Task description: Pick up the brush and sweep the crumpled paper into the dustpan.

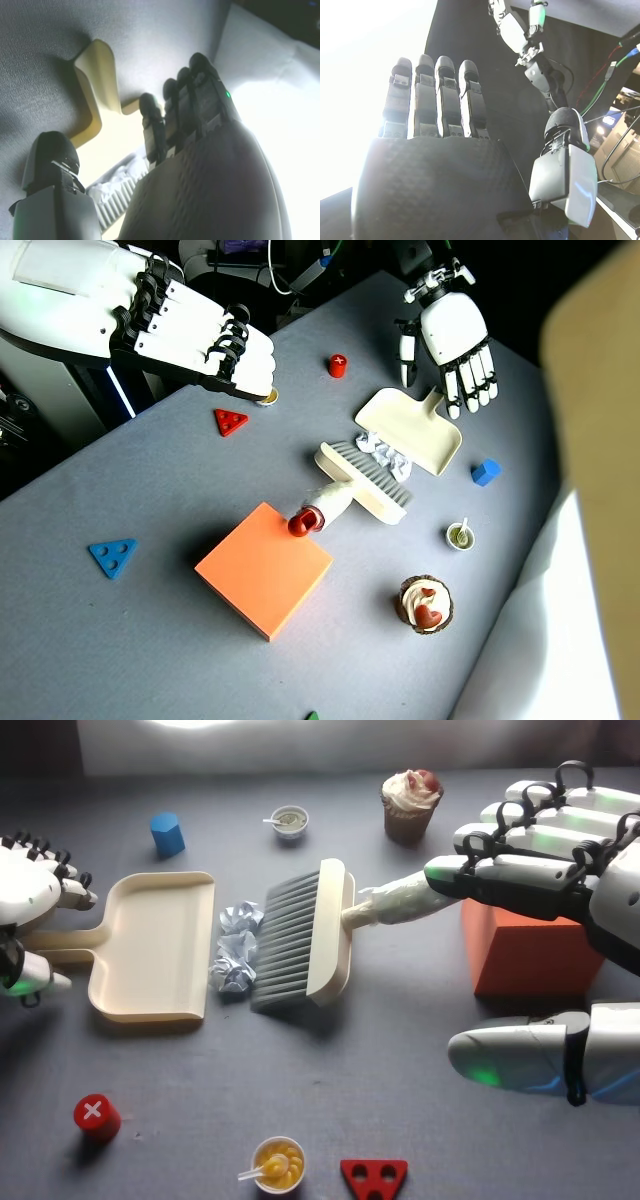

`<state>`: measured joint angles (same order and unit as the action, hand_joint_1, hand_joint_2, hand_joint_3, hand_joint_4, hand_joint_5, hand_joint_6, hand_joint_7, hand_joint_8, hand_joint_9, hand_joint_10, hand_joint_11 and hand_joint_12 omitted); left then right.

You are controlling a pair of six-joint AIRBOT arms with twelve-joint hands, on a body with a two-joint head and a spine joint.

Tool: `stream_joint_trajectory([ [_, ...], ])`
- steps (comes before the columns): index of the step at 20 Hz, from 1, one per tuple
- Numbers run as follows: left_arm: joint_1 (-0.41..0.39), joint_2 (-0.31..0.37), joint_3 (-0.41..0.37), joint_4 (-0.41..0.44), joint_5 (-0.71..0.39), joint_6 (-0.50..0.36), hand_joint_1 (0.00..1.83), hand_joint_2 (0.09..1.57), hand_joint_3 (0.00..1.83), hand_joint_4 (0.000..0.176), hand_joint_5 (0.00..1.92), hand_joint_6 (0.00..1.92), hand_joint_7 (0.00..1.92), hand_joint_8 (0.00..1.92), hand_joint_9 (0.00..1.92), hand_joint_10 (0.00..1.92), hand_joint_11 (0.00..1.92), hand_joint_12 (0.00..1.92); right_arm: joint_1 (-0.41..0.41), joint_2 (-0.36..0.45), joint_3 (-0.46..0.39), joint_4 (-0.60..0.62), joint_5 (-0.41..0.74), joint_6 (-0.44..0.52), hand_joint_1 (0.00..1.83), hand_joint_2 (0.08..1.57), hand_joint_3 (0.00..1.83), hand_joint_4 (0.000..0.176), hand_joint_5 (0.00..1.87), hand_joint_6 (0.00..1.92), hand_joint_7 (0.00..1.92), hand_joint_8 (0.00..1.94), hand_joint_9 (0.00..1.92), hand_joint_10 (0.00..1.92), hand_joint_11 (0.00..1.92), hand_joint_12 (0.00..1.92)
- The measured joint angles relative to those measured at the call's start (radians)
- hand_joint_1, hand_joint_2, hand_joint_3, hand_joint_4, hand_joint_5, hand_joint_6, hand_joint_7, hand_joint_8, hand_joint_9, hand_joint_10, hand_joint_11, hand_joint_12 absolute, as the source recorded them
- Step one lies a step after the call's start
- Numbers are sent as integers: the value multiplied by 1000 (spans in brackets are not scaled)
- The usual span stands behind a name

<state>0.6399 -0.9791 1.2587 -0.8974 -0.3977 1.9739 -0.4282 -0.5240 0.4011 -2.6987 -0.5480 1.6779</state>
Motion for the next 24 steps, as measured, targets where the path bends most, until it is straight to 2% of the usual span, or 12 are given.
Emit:
stream_joint_trajectory([
  [6, 6, -23, 3, -5, -5, 0, 684, 1104, 5, 65, 454, 11, 237, 8, 187, 8, 186, 11, -1, 0, -1, -2, -1, 0, 0, 999, 0, 0, 265, 1, 203, 5, 176, 8, 127, 16],
  [9, 6, -29, 8, -6, -7, 0, 731, 1104, 1, 56, 480, 15, 248, 8, 192, 6, 176, 6, -1, 0, -1, -3, -4, 0, 0, 995, 0, 3, 273, 3, 219, 7, 192, 10, 139, 18],
  [10, 6, -29, 8, -6, -7, 0, 731, 1104, 1, 56, 480, 15, 248, 8, 192, 6, 176, 6, -1, 0, -1, -3, -6, 0, 0, 995, 0, 3, 273, 3, 219, 7, 192, 10, 139, 18],
  [11, 6, -30, 9, -7, -6, 0, 752, 1099, 0, 65, 507, 19, 247, 5, 192, 4, 191, 12, -1, 0, -1, -3, -8, 0, 0, 1002, 1, 4, 257, 0, 190, 0, 163, 0, 102, 2],
  [12, 7, -34, 12, -8, -8, 0, 769, 1107, 2, 54, 524, 19, 255, 5, 186, 1, 190, 11, -1, 0, -1, -3, -11, 0, 0, 998, 0, 2, 257, 1, 173, 0, 145, 0, 94, 0],
  [14, 13, -35, 12, -8, -8, -1, 784, 1104, 0, 67, 547, 17, 250, 1, 183, 0, 189, 11, -1, 0, -1, -4, -14, 0, 0, 1002, 2, 4, 260, 4, 182, 5, 155, 5, 107, 8],
  [15, 13, -35, 12, -9, -8, -1, 784, 1104, 0, 67, 547, 17, 250, 1, 183, 0, 189, 11, -1, 0, -1, -4, -15, 0, 0, 1002, 2, 4, 260, 4, 182, 5, 155, 5, 107, 8],
  [16, 13, -36, 12, -9, -11, -1, 853, 1089, 0, 50, 583, 20, 268, 6, 225, 12, 223, 25, -1, 0, -1, -4, -14, 0, 0, 1003, 1, 3, 264, 5, 190, 7, 163, 8, 106, 8],
  [19, 14, -46, 12, -8, -24, -2, 884, 1087, 0, 48, 640, 9, 303, 3, 259, 5, 257, 38, -1, 0, -2, -5, -15, 0, 0, 996, 0, 1, 274, 8, 195, 7, 168, 8, 117, 12],
  [21, 14, -47, 12, -8, -30, -3, 961, 1103, 1, 10, 753, 16, 298, 3, 253, 4, 246, 31, -8, 0, -6, -6, -18, -5, 0, 994, 0, 5, 283, 9, 190, 4, 168, 7, 126, 15],
  [23, 13, -49, 12, -8, -36, -3, 966, 1113, 1, 6, 829, 14, 316, 3, 270, 4, 261, 34, -8, 0, -10, -8, -16, -7, 0, 998, 0, 4, 259, 1, 167, 0, 143, 0, 97, 3],
  [24, 13, -53, 13, -9, -44, -4, 987, 1163, 0, 112, 864, 916, 356, 0, 303, 0, 279, 38, -8, 0, -12, -8, -17, -7, 0, 990, 0, 10, 254, 1, 173, 4, 145, 2, 102, 5],
])
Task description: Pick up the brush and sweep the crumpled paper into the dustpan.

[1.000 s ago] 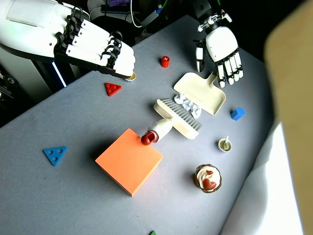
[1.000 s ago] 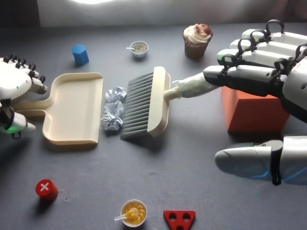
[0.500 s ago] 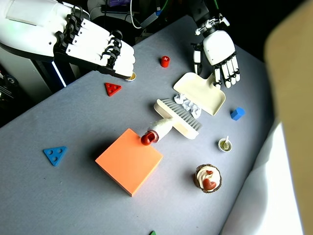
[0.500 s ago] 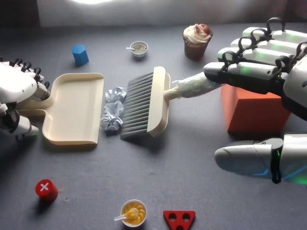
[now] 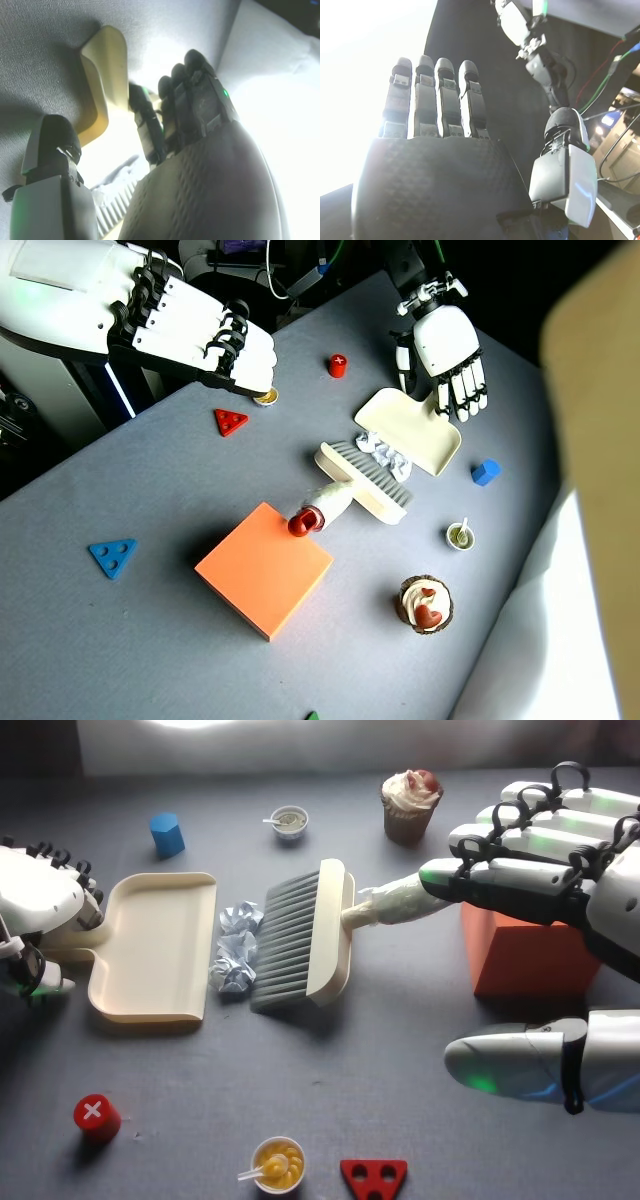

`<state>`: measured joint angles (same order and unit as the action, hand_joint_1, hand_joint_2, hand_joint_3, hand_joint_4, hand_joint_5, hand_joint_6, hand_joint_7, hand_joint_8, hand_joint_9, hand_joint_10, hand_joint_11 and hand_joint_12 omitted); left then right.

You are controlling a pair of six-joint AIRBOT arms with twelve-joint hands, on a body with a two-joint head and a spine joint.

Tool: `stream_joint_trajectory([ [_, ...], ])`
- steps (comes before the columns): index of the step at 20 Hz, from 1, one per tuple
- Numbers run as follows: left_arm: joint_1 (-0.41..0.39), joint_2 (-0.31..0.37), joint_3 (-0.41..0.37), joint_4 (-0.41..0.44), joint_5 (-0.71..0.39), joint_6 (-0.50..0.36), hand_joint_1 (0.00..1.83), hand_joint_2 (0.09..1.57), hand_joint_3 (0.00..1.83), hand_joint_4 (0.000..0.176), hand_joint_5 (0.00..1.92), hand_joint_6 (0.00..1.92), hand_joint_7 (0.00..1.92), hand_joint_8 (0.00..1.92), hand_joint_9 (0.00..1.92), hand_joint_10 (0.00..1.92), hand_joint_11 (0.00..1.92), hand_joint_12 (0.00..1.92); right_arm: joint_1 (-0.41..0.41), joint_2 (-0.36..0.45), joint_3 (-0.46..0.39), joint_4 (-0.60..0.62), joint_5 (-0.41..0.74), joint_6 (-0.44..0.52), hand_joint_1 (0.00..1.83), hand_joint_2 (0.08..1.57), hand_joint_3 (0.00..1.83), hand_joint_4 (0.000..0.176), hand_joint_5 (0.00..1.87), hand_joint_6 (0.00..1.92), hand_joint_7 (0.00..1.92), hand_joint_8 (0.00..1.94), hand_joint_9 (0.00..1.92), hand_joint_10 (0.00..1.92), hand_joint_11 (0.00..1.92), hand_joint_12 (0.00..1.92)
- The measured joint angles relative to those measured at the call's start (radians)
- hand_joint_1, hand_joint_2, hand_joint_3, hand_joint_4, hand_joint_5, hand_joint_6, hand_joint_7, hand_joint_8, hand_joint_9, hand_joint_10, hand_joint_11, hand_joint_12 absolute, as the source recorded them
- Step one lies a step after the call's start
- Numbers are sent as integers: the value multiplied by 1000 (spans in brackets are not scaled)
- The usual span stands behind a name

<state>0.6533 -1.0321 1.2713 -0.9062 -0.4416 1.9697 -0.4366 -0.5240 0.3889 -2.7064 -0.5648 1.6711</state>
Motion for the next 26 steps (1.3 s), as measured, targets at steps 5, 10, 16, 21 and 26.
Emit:
stream_joint_trajectory([
  [5, 0, -1, 2, -5, -2, 1, 1059, 1149, 0, 8, 915, 1082, 353, 3, 285, 3, 274, 27, 0, 0, 0, 0, -2, 0, 0, 997, 0, 10, 270, 5, 181, 4, 161, 6, 125, 13],
  [10, 0, -7, 2, -3, -1, 3, 1112, 1121, 0, 0, 981, 977, 367, 4, 284, 3, 291, 28, 0, 0, 0, -1, -2, 0, 0, 1000, 1, 6, 251, 11, 166, 10, 149, 11, 119, 13],
  [16, -13, -13, 6, -3, 3, 4, 1107, 1104, 0, 0, 1015, 924, 384, 7, 310, 10, 315, 31, 0, -9, 0, 0, -5, -128, 0, 1002, 1, 5, 227, 2, 157, 0, 137, 2, 103, 5],
  [21, -53, -24, 17, 1, 38, 26, 1085, 1121, 0, 0, 977, 987, 355, 4, 276, 3, 258, 7, -36, -74, -8, 165, -119, -450, 0, 999, 0, 5, 204, 0, 179, 6, 163, 9, 135, 16],
  [26, -84, -25, 27, 12, 57, 31, 1109, 1104, 0, 0, 1014, 924, 359, 3, 291, 2, 273, 11, -61, -209, -11, 369, -373, -854, 101, 978, 0, 0, 135, 0, 162, 0, 153, 1, 109, 2],
])
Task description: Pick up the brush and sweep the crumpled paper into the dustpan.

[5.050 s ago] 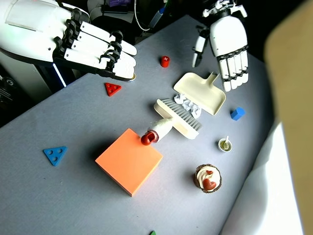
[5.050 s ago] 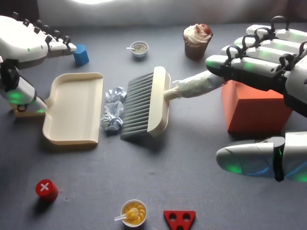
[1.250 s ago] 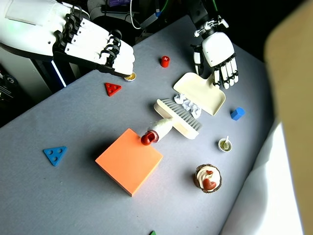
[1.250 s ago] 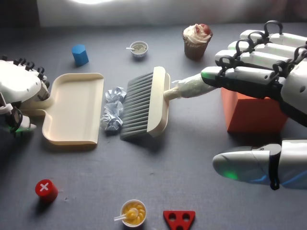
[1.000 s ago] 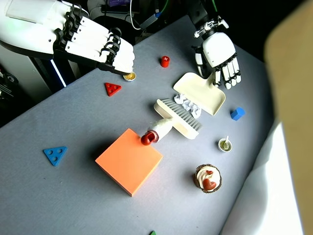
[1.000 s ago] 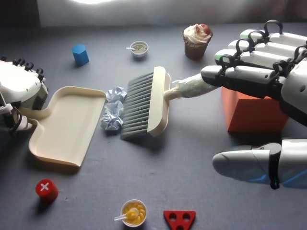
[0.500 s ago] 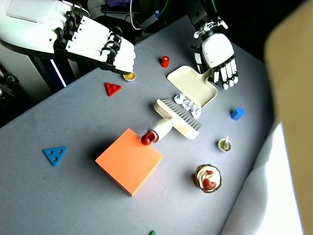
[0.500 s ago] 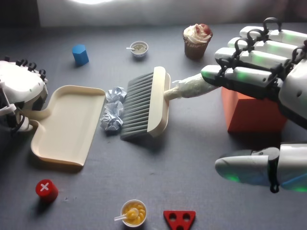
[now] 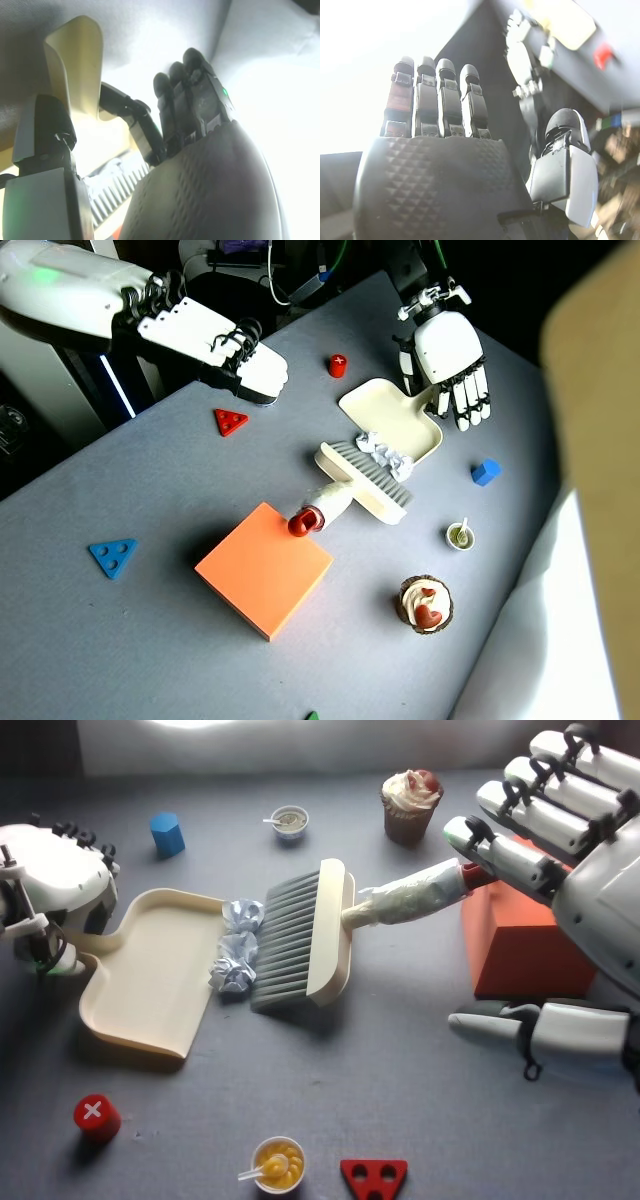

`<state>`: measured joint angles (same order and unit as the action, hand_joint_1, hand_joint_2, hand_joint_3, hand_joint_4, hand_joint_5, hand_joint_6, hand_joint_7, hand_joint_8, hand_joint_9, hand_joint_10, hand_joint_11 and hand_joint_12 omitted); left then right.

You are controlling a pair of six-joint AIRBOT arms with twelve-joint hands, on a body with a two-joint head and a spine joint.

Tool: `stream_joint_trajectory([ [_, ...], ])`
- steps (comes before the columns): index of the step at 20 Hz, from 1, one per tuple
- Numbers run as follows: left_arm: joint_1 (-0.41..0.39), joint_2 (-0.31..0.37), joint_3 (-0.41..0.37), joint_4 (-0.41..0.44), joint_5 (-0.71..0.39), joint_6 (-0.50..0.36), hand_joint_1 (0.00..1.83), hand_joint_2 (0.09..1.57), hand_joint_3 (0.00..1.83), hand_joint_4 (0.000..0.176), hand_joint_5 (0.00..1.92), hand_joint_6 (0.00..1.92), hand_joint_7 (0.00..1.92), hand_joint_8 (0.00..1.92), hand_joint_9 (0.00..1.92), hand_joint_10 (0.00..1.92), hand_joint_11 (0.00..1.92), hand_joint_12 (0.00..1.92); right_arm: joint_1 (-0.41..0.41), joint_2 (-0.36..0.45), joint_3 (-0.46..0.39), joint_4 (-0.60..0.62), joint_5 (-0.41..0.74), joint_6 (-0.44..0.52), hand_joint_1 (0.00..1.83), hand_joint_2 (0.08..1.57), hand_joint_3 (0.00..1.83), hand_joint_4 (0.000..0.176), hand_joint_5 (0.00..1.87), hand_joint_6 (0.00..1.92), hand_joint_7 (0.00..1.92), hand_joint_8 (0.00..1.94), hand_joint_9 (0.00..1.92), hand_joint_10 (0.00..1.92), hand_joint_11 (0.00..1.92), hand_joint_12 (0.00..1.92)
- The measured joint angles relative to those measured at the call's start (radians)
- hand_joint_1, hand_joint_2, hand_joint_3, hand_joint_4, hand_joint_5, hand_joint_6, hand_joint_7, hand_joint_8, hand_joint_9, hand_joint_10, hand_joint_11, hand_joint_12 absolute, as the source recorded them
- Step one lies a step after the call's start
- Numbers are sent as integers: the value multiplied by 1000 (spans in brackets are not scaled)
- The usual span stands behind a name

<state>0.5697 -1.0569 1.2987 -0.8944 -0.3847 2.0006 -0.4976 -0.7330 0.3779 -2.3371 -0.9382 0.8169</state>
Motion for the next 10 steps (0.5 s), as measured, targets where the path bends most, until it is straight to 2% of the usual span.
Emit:
stream_joint_trajectory([
  [2, -8, 0, 3, 2, 2, 0, 1092, 1103, 0, 0, 1013, 927, 366, 1, 297, 2, 273, 9, -12, -49, 22, 35, -79, -60, 163, 963, 0, 0, 138, 1, 168, 2, 170, 6, 139, 13],
  [4, -9, 0, 10, -1, 9, 0, 1115, 1096, 1, 0, 1027, 901, 355, 0, 286, 0, 273, 8, -27, -94, 47, 43, -165, -76, 169, 963, 0, 0, 88, 1, 130, 1, 147, 1, 131, 9],
  [5, -9, 0, 16, -4, 11, 0, 1113, 1104, 2, 0, 1010, 930, 347, 0, 285, 0, 263, 4, -34, -121, 58, 52, -196, -78, 244, 951, 0, 0, 104, 8, 141, 6, 154, 4, 132, 8],
  [7, -21, 0, 29, 1, 19, 0, 1120, 1087, 0, 0, 1052, 862, 376, 5, 314, 5, 295, 16, -49, -160, 74, 49, -224, -78, 299, 943, 0, 0, 103, 4, 147, 5, 160, 5, 136, 9],
  [10, -45, -10, 55, 22, 37, 1, 1097, 1100, 1, 0, 1020, 915, 374, 2, 313, 0, 283, 8, -74, -219, 120, 21, -233, -79, 438, 944, 0, 0, 55, 0, 91, 0, 114, 0, 120, 1],
])
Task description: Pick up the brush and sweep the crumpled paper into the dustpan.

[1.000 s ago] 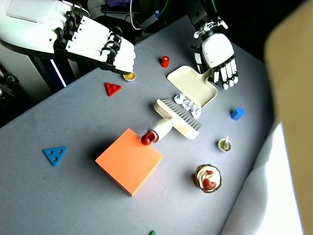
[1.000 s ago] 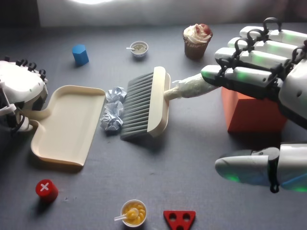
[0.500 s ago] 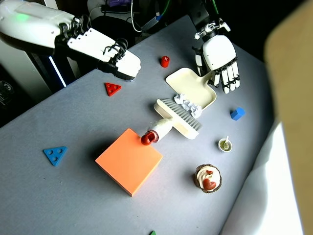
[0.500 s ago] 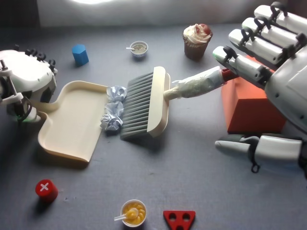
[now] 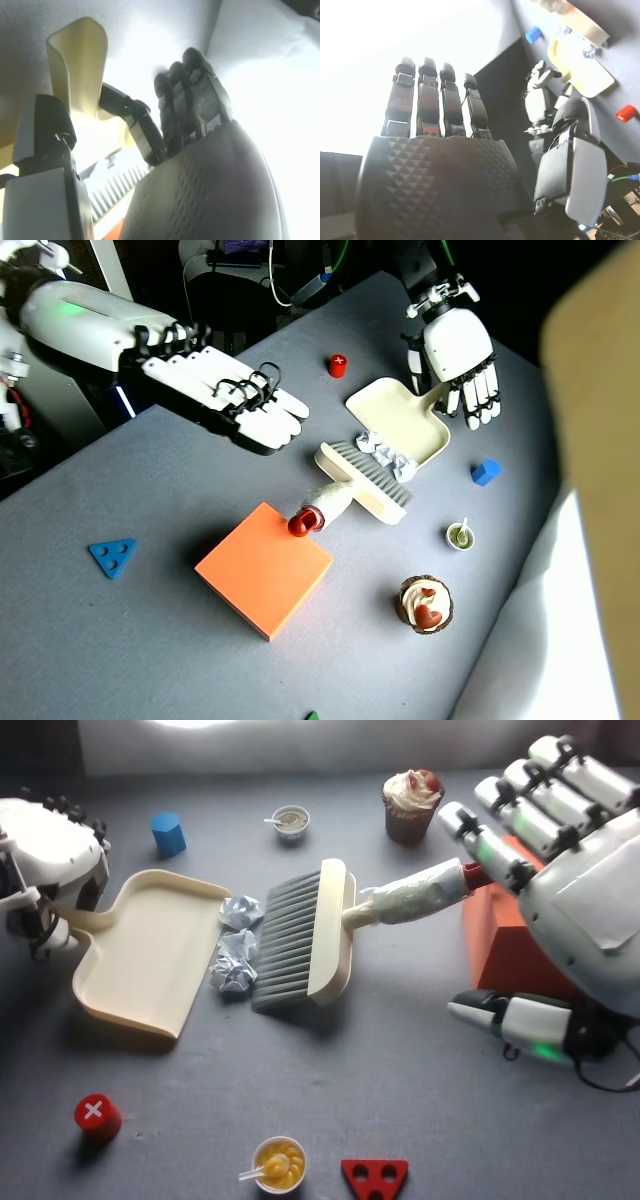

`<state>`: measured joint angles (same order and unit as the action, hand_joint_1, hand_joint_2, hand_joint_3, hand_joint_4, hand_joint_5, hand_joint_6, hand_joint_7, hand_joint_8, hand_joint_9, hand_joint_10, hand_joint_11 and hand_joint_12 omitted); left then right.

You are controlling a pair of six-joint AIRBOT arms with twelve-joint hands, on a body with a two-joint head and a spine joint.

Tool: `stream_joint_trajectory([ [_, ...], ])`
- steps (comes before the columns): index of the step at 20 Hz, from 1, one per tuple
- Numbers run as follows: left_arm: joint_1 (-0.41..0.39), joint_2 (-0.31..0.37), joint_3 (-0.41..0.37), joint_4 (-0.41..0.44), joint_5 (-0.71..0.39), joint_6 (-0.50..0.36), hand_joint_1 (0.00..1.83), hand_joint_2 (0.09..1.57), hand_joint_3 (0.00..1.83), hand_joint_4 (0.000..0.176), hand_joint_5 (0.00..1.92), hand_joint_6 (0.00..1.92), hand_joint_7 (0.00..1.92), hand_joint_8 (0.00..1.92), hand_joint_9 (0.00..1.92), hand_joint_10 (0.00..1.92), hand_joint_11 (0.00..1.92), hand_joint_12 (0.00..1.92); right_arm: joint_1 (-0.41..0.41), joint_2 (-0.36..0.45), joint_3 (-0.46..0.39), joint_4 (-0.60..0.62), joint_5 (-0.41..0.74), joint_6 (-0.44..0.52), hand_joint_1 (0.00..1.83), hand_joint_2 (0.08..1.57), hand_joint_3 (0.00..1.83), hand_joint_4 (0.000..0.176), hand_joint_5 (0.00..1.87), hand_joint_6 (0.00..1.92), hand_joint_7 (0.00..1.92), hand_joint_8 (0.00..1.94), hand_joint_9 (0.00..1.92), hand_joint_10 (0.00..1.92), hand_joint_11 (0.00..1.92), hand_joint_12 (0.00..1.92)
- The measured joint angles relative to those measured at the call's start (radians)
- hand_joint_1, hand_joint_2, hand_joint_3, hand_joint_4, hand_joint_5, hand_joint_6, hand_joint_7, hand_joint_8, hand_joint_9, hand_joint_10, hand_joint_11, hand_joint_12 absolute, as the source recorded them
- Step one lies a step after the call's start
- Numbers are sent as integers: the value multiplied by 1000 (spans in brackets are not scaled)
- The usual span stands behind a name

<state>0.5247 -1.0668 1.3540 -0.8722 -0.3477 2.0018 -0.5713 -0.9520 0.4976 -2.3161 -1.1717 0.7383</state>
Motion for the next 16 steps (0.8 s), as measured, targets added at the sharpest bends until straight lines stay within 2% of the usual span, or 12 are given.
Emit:
stream_joint_trajectory([
  [4, -29, -19, 24, 11, 36, 11, 1092, 1115, 0, 0, 988, 967, 356, 7, 295, 4, 264, 5, 0, -73, 66, -2, -22, -22, 629, 888, 0, 0, 60, 2, 82, 0, 109, 0, 144, 10],
  [5, -33, -25, 32, 10, 45, 13, 1078, 1115, 0, 13, 987, 969, 360, 5, 295, 3, 270, 7, -1, -87, 76, 3, -23, -26, 709, 878, 0, 0, 67, 4, 82, 1, 106, 0, 135, 6],
  [7, -39, -31, 36, 9, 48, 15, 1083, 1112, 0, 8, 995, 956, 360, 2, 298, 2, 272, 7, -1, -122, 103, 13, -23, -29, 814, 895, 0, 0, 39, 0, 47, 0, 81, 2, 109, 3],
  [8, -39, -38, 42, 7, 48, 15, 1079, 1116, 1, 9, 985, 972, 359, 1, 304, 2, 273, 7, -7, -143, 124, 10, -25, -30, 784, 911, 1, 0, 34, 0, 48, 1, 94, 7, 130, 12],
  [9, -39, -41, 42, 3, 48, 16, 1076, 1112, 0, 25, 993, 960, 366, 2, 317, 4, 286, 13, -14, -166, 147, 13, -27, -29, 818, 917, 3, 0, 17, 0, 38, 0, 77, 1, 114, 5],
  [10, -39, -47, 43, 2, 49, 16, 1077, 1111, 0, 24, 996, 956, 366, 1, 314, 2, 289, 14, -28, -187, 173, 13, -26, -30, 844, 937, 10, 0, 17, 1, 37, 0, 71, 0, 115, 5],
  [11, -40, -53, 49, 0, 49, 16, 1088, 1107, 0, 3, 1005, 940, 377, 3, 319, 2, 299, 17, -32, -217, 204, 31, -21, -30, 942, 950, 12, 0, 31, 7, 41, 2, 71, 0, 111, 3],
  [12, -40, -61, 56, 0, 51, 16, 1089, 1105, 0, 2, 1009, 934, 379, 3, 307, 0, 290, 13, -32, -240, 229, 42, -18, -29, 963, 959, 14, 0, 38, 9, 40, 1, 73, 1, 116, 5],
  [13, -43, -69, 62, -2, 51, 16, 1062, 1128, 6, 28, 956, 1018, 330, 6, 263, 1, 255, 6, -32, -266, 259, 37, -18, -29, 979, 969, 16, 0, 29, 4, 31, 0, 61, 0, 99, 0],
  [14, -47, -76, 68, 0, 54, 16, 1057, 1131, 6, 33, 947, 1033, 328, 8, 263, 6, 260, 10, -32, -286, 285, 30, -18, -10, 979, 971, 15, 0, 31, 4, 32, 1, 65, 3, 101, 3],
  [15, -51, -82, 77, -1, 57, 15, 1078, 1125, 0, 0, 968, 1000, 343, 8, 280, 7, 278, 17, -32, -306, 309, 28, -18, 1, 994, 969, 12, 0, 23, 0, 17, 0, 64, 2, 99, 2],
  [16, -52, -84, 84, 0, 63, 15, 1090, 1114, 0, 0, 992, 961, 360, 7, 293, 6, 286, 19, -32, -325, 330, 27, -18, 14, 1013, 953, 3, 0, 23, 1, 14, 0, 73, 5, 106, 5],
])
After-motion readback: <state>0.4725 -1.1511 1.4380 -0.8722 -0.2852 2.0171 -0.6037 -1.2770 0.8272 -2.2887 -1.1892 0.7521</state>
